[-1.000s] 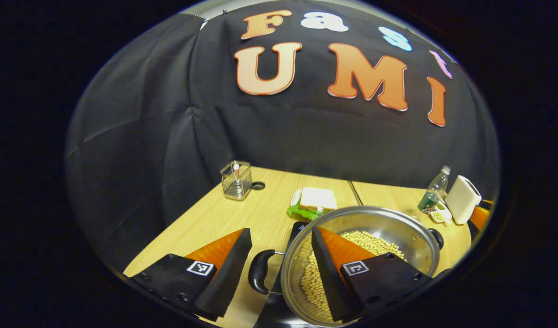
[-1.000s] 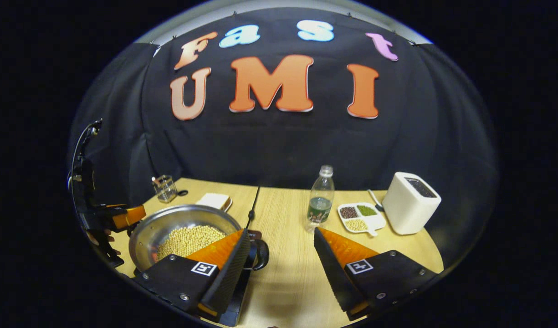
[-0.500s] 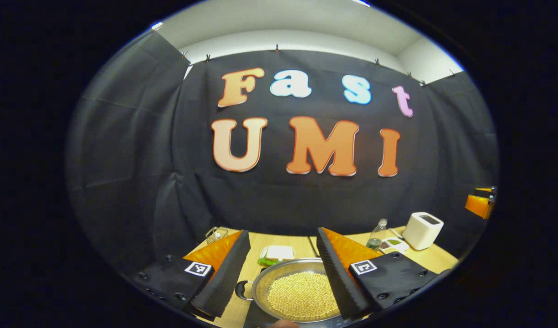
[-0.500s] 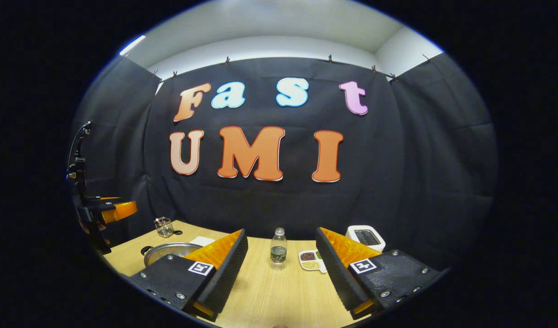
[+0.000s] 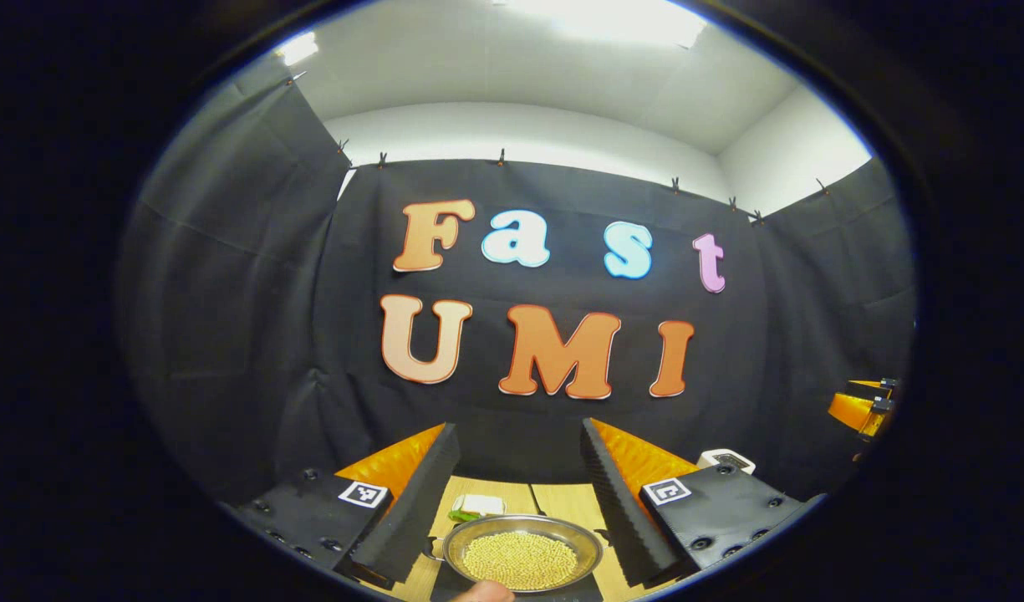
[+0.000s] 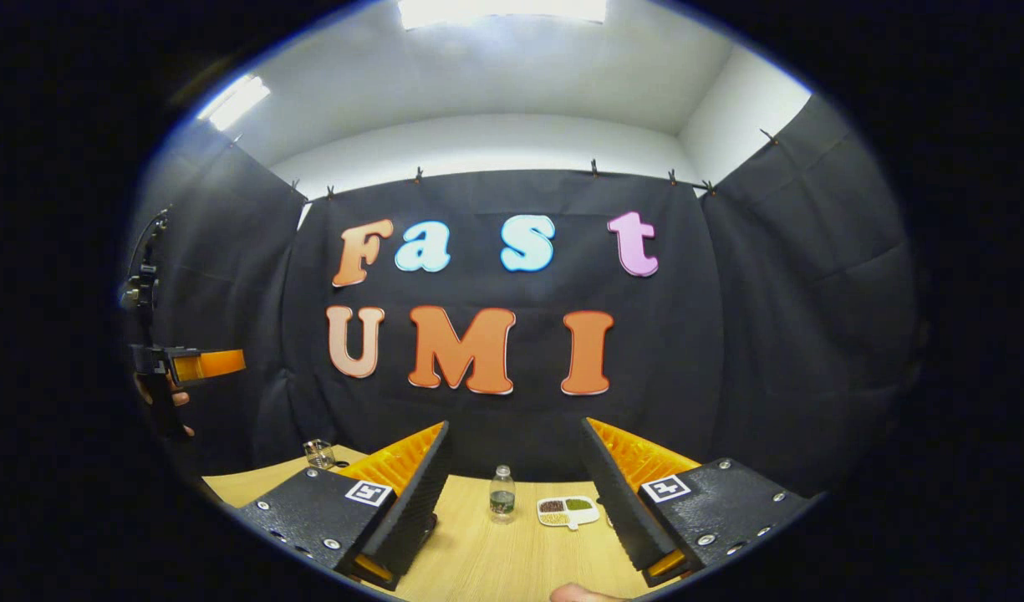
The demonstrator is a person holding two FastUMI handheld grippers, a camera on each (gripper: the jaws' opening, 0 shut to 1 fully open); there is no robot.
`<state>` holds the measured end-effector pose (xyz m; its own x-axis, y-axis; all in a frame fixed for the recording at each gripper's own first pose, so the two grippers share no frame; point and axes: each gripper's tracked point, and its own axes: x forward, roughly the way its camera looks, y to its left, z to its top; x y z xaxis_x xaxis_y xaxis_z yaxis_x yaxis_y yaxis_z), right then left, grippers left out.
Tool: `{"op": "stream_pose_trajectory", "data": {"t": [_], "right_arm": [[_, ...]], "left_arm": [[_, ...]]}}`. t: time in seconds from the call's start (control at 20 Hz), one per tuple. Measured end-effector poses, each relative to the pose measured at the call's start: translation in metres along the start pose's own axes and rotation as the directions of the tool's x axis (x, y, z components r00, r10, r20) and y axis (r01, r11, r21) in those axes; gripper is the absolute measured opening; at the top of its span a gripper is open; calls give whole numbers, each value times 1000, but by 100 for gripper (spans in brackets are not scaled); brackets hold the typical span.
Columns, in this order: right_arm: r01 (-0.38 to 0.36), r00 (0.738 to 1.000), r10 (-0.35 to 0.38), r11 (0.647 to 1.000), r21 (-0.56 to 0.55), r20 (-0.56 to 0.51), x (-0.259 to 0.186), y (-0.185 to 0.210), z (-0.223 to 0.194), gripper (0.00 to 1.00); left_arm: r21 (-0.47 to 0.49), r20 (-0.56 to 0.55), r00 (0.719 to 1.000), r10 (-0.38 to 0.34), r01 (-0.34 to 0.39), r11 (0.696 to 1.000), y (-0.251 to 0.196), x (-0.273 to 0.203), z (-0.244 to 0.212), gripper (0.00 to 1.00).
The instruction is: First push the handle of the pot to place it horizontally, then grasp the pot with both hands and set it on the induction cooktop.
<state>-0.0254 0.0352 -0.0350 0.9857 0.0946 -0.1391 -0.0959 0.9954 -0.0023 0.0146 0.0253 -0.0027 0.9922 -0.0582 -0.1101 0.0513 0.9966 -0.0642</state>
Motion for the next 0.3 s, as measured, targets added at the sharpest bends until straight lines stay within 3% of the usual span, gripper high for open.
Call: {"op": "stream_pose_trajectory", "data": {"t": [0.1, 0.15, 0.3], "right_arm": [[-24, 999, 25, 1000, -20, 30, -14, 6, 13, 98], [-41, 999, 41, 999, -17, 36, -21, 11, 15, 93], [-44, 997, 44, 999, -9, 62, -26, 6, 29, 93]], "left_arm": [[19, 6, 1000, -4, 4, 1000, -5, -15, 12, 98], [18, 21, 1000, -16, 15, 1000, -11, -23, 20, 98], [43, 69, 998, -13, 10, 999, -14, -33, 39, 98]]}}
